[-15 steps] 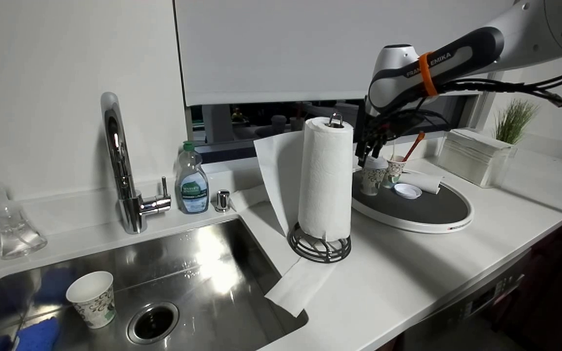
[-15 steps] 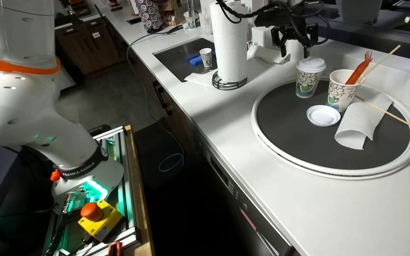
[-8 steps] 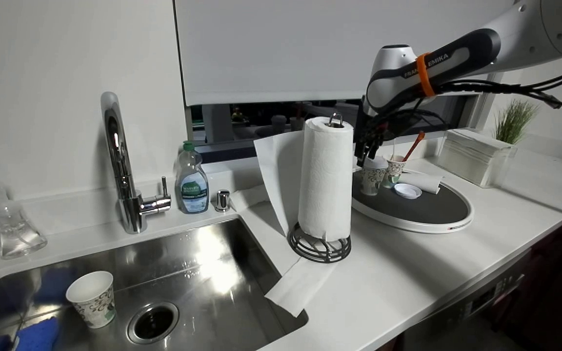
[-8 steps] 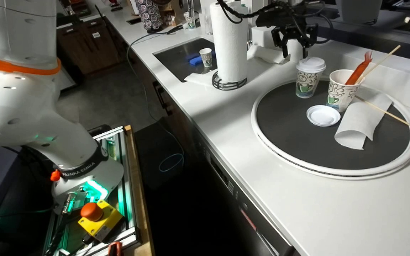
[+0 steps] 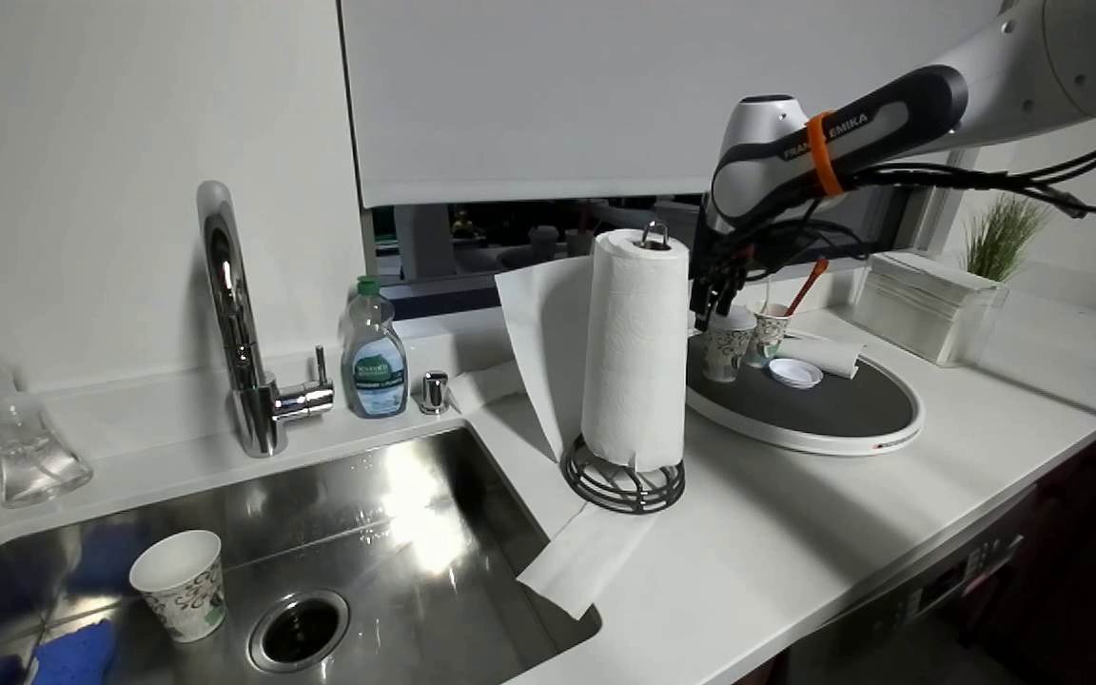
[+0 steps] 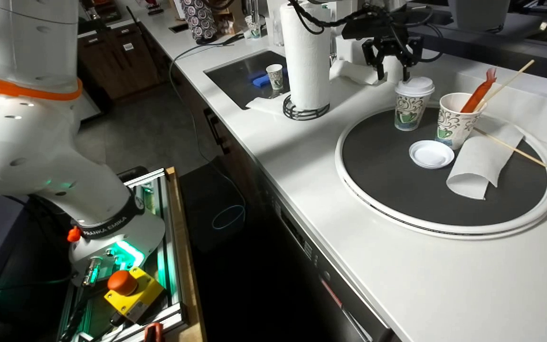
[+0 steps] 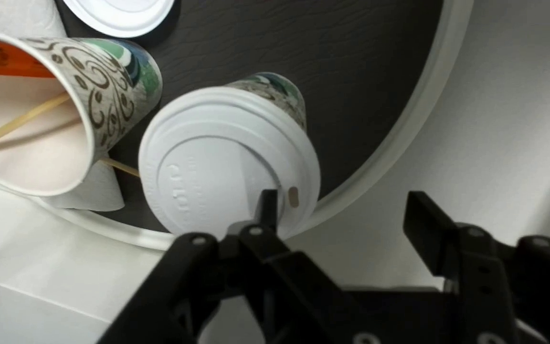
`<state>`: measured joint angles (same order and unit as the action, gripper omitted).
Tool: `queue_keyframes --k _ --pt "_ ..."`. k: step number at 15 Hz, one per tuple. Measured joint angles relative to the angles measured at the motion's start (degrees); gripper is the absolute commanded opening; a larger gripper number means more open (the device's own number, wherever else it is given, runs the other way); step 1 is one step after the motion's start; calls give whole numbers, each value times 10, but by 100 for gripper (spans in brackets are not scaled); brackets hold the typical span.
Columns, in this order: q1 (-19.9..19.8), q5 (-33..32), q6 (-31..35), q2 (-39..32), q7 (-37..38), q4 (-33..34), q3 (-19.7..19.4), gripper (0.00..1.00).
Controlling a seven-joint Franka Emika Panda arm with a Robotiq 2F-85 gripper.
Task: Remove the lid off of the left cup
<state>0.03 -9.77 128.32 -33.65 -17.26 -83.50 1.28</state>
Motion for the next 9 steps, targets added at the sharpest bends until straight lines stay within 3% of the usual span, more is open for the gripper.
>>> queue_keyframes --k 5,9 --pt "0 -1 0 -7 0 11 0 1" --pt "0 -3 0 -7 0 14 -1 2"
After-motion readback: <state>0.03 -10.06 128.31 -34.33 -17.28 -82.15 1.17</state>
